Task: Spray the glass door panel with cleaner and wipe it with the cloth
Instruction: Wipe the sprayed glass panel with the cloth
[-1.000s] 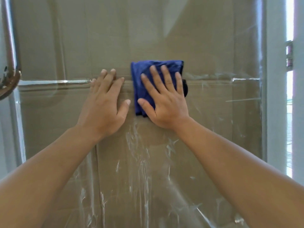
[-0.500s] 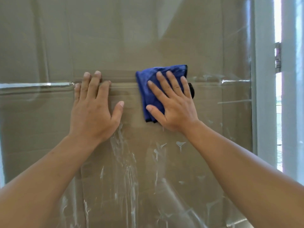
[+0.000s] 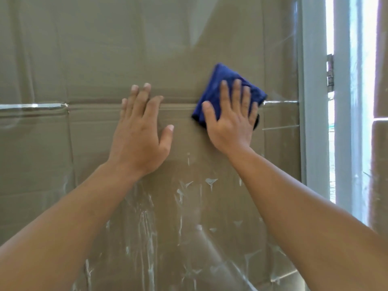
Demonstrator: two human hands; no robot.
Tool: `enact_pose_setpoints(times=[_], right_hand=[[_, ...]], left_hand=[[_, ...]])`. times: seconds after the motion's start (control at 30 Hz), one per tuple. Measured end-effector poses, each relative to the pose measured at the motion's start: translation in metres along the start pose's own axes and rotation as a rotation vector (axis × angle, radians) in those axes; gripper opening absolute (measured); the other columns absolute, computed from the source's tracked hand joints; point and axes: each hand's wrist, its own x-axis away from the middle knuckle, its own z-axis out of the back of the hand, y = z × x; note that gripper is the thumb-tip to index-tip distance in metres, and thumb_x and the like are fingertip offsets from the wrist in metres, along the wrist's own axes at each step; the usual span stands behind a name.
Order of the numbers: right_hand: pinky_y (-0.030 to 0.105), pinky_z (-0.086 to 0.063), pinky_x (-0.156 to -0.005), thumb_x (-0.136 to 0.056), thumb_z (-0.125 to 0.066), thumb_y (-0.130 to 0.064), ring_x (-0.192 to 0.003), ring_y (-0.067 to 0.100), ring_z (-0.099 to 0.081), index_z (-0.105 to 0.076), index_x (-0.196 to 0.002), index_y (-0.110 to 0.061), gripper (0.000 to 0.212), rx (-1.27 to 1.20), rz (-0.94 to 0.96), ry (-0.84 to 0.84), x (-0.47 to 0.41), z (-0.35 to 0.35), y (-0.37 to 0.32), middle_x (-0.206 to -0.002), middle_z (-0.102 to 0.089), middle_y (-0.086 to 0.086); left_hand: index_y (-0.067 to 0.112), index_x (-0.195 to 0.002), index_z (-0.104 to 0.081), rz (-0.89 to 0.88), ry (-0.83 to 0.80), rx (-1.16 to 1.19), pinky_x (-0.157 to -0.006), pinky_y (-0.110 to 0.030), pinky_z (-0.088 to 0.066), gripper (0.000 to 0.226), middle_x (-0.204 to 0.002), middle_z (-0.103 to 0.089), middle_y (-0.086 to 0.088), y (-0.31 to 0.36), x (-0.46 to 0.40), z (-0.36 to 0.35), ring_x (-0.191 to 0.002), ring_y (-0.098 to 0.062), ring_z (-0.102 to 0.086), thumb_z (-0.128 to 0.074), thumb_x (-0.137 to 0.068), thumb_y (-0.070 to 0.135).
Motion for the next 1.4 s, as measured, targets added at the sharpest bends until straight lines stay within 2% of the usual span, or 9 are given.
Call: enact_pose_setpoints(times=[0.07,0.1,0.2,0.27,0.47,0.67,0.87,1.07,1.4], right_hand=[[0.055,0.009,-0.123,-0.103,-0.017,-0.064,-0.156,0.024,0.017,0.003,-0.163,-0.029,0.072,-0.067,-0.25,-0.058,-0.004,0.002,-0.004,-0.17,0.014,0.001],[0.055,0.012,-0.123,-0.103,-0.016,-0.063,-0.155,0.025,0.018,0.004,-0.163,-0.028,0.072,-0.057,-0.221,-0.074,-0.003,0.002,-0.005,-0.17,0.016,0.002],[0.051,0.012,-0.124,-0.102,-0.021,-0.065,-0.157,0.025,0.012,-0.004,-0.163,-0.03,0.072,0.045,0.235,-0.065,0.0,0.006,0.001,-0.171,0.006,0.001],[0.049,0.008,-0.125,-0.1,-0.023,-0.068,-0.157,0.022,0.007,-0.01,-0.162,-0.033,0.073,0.089,0.36,-0.039,-0.007,0.007,0.016,-0.171,0.0,-0.001],[0.056,0.011,-0.123,-0.102,-0.013,-0.065,-0.155,0.024,0.02,0.006,-0.163,-0.028,0.073,-0.101,-0.361,-0.077,-0.024,0.01,0.026,-0.17,0.017,0.001],[0.048,0.014,-0.124,-0.103,-0.026,-0.064,-0.156,0.021,0.014,-0.005,-0.162,-0.035,0.069,0.047,0.293,-0.074,-0.039,0.019,0.02,-0.171,0.007,-0.004],[0.056,0.014,-0.122,-0.103,-0.014,-0.064,-0.155,0.026,0.02,0.005,-0.163,-0.03,0.072,-0.141,-0.363,-0.076,-0.062,0.018,0.018,-0.17,0.016,0.001],[0.049,0.018,-0.121,-0.103,-0.019,-0.065,-0.155,0.022,0.018,0.002,-0.162,-0.035,0.069,-0.009,0.14,-0.074,-0.089,0.027,0.011,-0.17,0.013,-0.003],[0.05,0.016,-0.123,-0.101,-0.016,-0.068,-0.155,0.019,0.018,0.004,-0.161,-0.035,0.072,-0.082,-0.233,-0.068,-0.066,0.025,0.062,-0.17,0.015,-0.005]], left_hand=[[0.008,-0.146,-0.037,-0.046,-0.031,0.043,-0.123,-0.04,-0.002,0.058,-0.163,-0.017,-0.013,0.006,-0.004,-0.005,-0.153,-0.027,-0.004,-0.057,-0.094,0.025],[0.008,-0.147,-0.037,-0.058,-0.034,0.062,-0.123,-0.038,-0.001,0.058,-0.163,-0.017,-0.012,0.009,-0.005,-0.007,-0.153,-0.026,-0.004,-0.057,-0.094,0.022],[0.007,-0.146,-0.038,-0.072,-0.036,0.07,-0.121,-0.035,0.001,0.056,-0.163,-0.02,-0.012,0.014,-0.013,-0.013,-0.153,-0.027,-0.005,-0.056,-0.095,0.019],[0.007,-0.147,-0.038,-0.079,-0.047,0.033,-0.122,-0.038,0.0,0.056,-0.163,-0.02,-0.013,0.016,-0.017,-0.018,-0.153,-0.028,-0.006,-0.056,-0.095,0.019],[0.003,-0.147,-0.038,-0.13,-0.085,-0.067,-0.124,-0.043,-0.001,0.063,-0.162,-0.022,-0.016,0.02,-0.014,-0.031,-0.152,-0.032,-0.007,-0.06,-0.091,0.022],[0.001,-0.14,-0.048,-0.111,-0.033,-0.147,-0.123,-0.049,-0.008,0.062,-0.156,-0.032,-0.022,0.029,-0.025,-0.037,-0.149,-0.039,-0.017,-0.065,-0.084,0.021],[0.007,-0.148,-0.039,-0.163,-0.085,-0.08,-0.124,-0.043,-0.001,0.068,-0.162,-0.021,-0.015,0.044,-0.031,-0.044,-0.153,-0.031,-0.006,-0.062,-0.087,0.027],[0.004,-0.146,-0.041,-0.074,-0.046,-0.074,-0.123,-0.041,-0.004,0.069,-0.16,-0.027,-0.014,0.049,-0.04,-0.05,-0.152,-0.03,-0.01,-0.064,-0.086,0.027],[0.005,-0.149,-0.035,-0.092,-0.115,-0.072,-0.122,-0.043,-0.002,0.074,-0.16,-0.024,-0.017,0.064,-0.038,-0.053,-0.152,-0.034,-0.006,-0.064,-0.086,0.03]])
